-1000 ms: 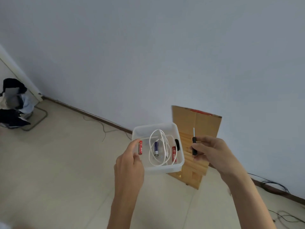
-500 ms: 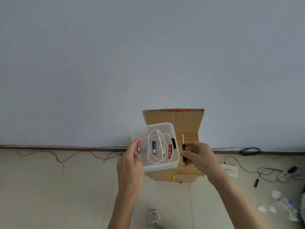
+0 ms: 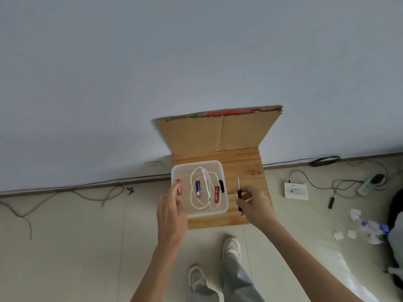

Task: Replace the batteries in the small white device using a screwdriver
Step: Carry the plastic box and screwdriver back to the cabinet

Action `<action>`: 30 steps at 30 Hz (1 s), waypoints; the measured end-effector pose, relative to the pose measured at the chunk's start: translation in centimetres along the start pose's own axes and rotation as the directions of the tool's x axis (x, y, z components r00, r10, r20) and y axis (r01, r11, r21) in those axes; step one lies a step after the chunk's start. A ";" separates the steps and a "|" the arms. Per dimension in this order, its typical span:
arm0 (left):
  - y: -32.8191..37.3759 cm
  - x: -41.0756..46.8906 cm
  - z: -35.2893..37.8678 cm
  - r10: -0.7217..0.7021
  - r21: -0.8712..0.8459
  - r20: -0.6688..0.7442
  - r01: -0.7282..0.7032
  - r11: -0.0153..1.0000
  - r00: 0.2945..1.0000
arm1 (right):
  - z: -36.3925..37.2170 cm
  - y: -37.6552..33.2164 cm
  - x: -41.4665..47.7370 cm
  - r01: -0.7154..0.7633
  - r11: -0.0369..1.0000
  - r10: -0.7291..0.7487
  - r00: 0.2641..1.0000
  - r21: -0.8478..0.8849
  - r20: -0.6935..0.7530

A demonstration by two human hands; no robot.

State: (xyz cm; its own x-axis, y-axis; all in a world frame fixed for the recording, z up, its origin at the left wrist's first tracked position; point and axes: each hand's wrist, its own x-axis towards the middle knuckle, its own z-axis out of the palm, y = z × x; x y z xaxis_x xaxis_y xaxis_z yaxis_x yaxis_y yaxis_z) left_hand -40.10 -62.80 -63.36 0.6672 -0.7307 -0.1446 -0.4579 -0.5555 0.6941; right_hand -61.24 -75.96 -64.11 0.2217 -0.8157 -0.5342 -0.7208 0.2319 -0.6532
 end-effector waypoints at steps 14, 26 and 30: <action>-9.5 5.2 13.8 -0.047 0.091 0.071 0.041 0.995 0.996 | 7.2 11.6 13.0 0.133 0.944 -0.142 0.990 -0.303 -0.008; -12.2 6.4 16.7 -0.062 0.073 0.139 0.052 0.996 0.988 | 8.9 13.0 14.7 0.190 0.870 -0.233 0.972 -0.456 -0.040; -12.6 6.4 16.9 -0.054 0.076 0.174 0.041 0.996 0.983 | 9.2 13.2 15.1 0.166 0.863 -0.211 0.977 -0.478 -0.042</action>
State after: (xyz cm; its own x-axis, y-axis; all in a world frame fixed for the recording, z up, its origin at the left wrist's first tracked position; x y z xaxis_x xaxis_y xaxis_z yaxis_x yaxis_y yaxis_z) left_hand -40.02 -67.20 -84.98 0.5788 -0.7574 -0.3023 -0.4733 -0.6139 0.6317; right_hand -61.32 -80.36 -85.77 0.3410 -0.8677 -0.3616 -0.8989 -0.1884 -0.3955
